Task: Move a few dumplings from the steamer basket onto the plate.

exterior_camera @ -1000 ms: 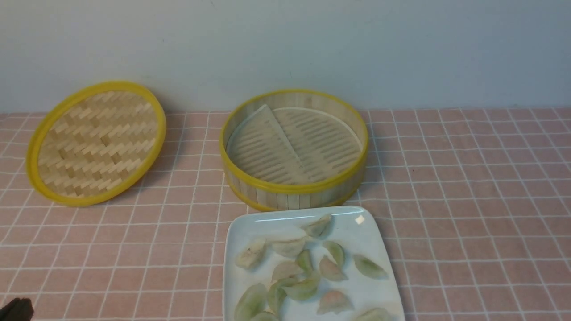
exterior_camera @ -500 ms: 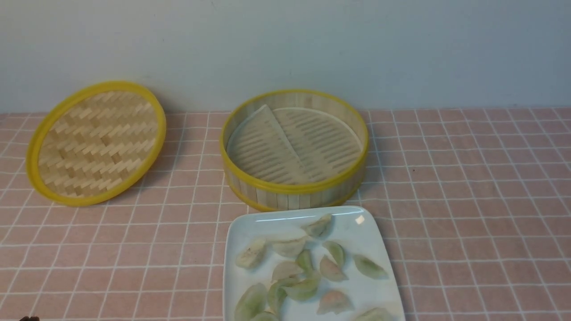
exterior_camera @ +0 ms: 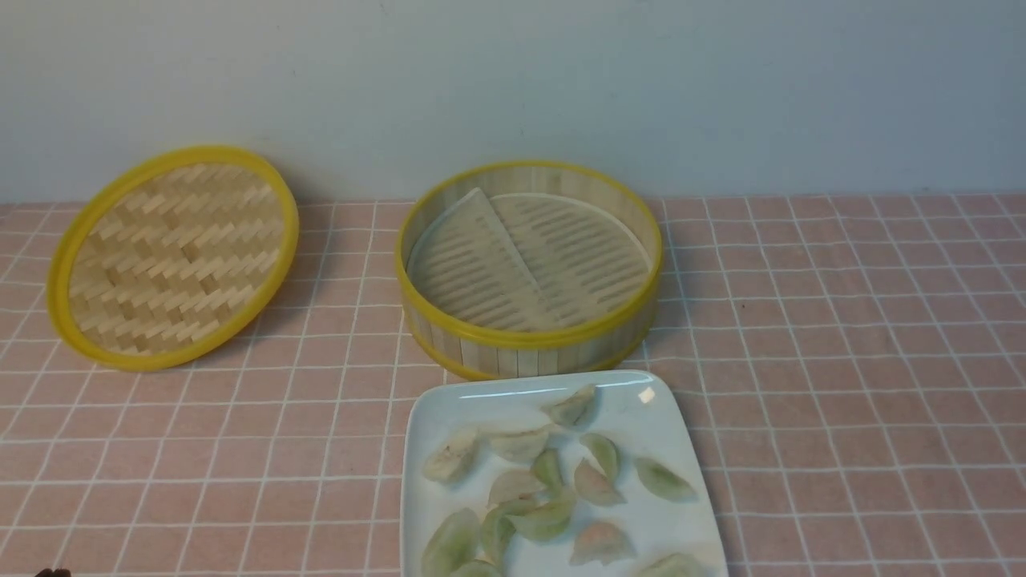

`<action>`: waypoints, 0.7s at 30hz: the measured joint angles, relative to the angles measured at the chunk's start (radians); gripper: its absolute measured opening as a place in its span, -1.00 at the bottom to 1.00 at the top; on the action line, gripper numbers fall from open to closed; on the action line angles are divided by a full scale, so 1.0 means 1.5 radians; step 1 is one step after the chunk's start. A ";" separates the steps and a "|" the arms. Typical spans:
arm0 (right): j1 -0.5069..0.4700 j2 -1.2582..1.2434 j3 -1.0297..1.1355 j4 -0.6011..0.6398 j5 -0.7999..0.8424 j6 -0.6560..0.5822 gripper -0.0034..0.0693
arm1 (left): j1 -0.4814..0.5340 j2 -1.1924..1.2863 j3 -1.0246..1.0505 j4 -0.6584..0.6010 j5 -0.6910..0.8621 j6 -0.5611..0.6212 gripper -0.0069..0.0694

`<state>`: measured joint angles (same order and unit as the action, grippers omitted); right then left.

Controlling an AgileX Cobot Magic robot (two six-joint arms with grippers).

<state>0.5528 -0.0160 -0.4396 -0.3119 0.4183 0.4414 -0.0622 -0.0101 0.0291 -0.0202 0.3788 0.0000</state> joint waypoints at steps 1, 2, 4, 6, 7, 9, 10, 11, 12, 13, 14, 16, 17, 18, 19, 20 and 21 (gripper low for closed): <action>0.000 0.000 0.000 0.000 0.000 0.000 -0.95 | 0.000 0.000 0.000 0.000 0.000 0.000 -0.83; 0.000 0.000 0.000 0.005 -0.004 -0.006 -0.95 | 0.000 0.000 0.000 0.000 0.000 0.000 -0.83; 0.000 0.000 0.000 0.018 -0.011 -0.021 -0.95 | 0.000 0.000 0.000 0.000 0.000 0.000 -0.83; 0.000 0.000 0.000 0.058 -0.017 -0.058 -0.95 | 0.000 0.000 0.000 -0.001 0.000 0.000 -0.83; 0.000 0.000 0.000 0.096 -0.019 -0.100 -0.95 | 0.000 0.000 0.000 -0.001 0.000 0.000 -0.83; 0.000 0.000 0.000 0.152 -0.019 -0.160 -0.95 | 0.000 0.000 0.000 -0.001 0.000 0.000 -0.83; 0.000 0.000 0.000 0.168 -0.019 -0.182 -0.95 | 0.000 0.000 0.000 -0.001 0.000 0.000 -0.83; 0.000 0.000 0.000 0.185 -0.019 -0.200 -0.95 | 0.000 0.000 0.000 -0.001 0.000 0.000 -0.83; 0.000 0.000 0.000 0.198 -0.019 -0.211 -0.95 | 0.000 0.000 0.000 -0.001 0.000 0.000 -0.83; 0.000 0.000 0.000 0.201 -0.019 -0.217 -0.95 | 0.000 0.000 0.000 -0.001 0.000 0.000 -0.83; 0.000 0.000 0.001 0.208 -0.019 -0.225 -0.95 | 0.000 0.000 0.000 -0.001 0.000 0.000 -0.83; -0.024 -0.001 0.011 0.208 -0.019 -0.232 -0.95 | 0.000 0.000 0.000 -0.001 0.000 0.000 -0.83; -0.046 -0.001 0.016 0.208 -0.019 -0.233 -0.95 | 0.000 0.000 0.000 -0.001 0.000 0.000 -0.83; -0.073 -0.001 0.025 0.208 -0.019 -0.233 -0.95 | 0.000 0.000 0.000 -0.001 0.000 0.000 -0.84; -0.119 -0.001 0.042 0.208 -0.019 -0.233 -0.95 | 0.000 0.000 0.000 -0.001 0.000 0.000 -0.83; -0.159 -0.001 0.059 0.208 -0.019 -0.233 -0.95 | 0.000 0.000 0.000 -0.001 0.000 0.000 -0.83; -0.198 -0.001 0.078 0.208 -0.019 -0.233 -0.95 | 0.000 0.000 0.000 -0.001 0.000 0.000 -0.83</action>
<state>0.2560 -0.0168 -0.3221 0.0000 0.3897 0.0919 -0.0622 -0.0101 0.0291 -0.0211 0.3788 0.0000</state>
